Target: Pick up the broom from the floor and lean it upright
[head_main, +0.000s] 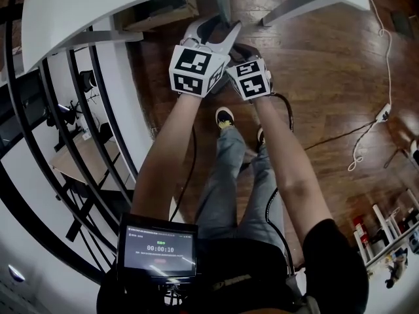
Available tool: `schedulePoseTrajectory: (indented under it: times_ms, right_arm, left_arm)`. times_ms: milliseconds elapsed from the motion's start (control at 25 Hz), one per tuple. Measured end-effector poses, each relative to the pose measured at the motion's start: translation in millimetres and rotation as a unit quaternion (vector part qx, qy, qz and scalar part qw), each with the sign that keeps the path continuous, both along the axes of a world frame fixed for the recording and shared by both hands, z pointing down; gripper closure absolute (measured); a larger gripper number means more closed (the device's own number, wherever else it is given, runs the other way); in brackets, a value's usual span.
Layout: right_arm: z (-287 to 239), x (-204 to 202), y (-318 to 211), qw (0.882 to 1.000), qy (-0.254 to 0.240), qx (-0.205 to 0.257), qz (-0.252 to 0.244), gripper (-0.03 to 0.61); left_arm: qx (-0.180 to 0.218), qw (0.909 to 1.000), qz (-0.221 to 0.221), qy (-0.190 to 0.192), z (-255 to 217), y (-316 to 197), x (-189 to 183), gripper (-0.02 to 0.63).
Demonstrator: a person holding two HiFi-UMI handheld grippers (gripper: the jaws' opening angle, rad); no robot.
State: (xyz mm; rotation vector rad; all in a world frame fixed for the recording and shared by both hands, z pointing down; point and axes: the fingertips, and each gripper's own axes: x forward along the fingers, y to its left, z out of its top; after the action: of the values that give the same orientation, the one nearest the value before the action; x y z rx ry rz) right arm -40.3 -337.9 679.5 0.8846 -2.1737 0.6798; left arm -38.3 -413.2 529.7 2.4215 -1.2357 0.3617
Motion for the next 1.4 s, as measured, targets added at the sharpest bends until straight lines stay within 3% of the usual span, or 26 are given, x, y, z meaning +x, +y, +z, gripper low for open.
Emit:
schedulePoseTrajectory:
  times_ms: [360,800,960,1160,1240,1400]
  right_arm:
    - [-29.4,0.1,-10.0,0.998,-0.052,0.046,0.001,0.402]
    - [-92.4,15.0,3.8,0.992,-0.075,0.098,-0.023,0.401]
    - [-137.3,36.5,16.5,0.986,-0.099,0.122,-0.045,0.403]
    - [-201.4,59.2,7.9,0.976,-0.132,0.167,-0.039,0.423]
    - [-251.4,67.8,35.5,0.968,-0.153,0.188,-0.061,0.428]
    - [-376.3,126.7,150.2,0.944,-0.197,0.248,-0.091,0.43]
  left_arm:
    - [0.01,0.9999,-0.001,-0.006,-2.8,4.1,-1.0,0.398]
    - [0.014,0.999,-0.042,-0.007,-28.8,29.1,-14.6,0.386]
    - [0.02,0.9968,-0.077,-0.009,-61.0,50.2,-13.6,0.387]
    - [0.055,0.9953,-0.079,-0.01,-116.5,61.2,5.1,0.396]
    - [0.077,0.9934,-0.082,-0.024,-163.9,96.4,22.7,0.407]
    - [0.132,0.9874,-0.084,-0.025,-271.3,224.8,91.2,0.428]
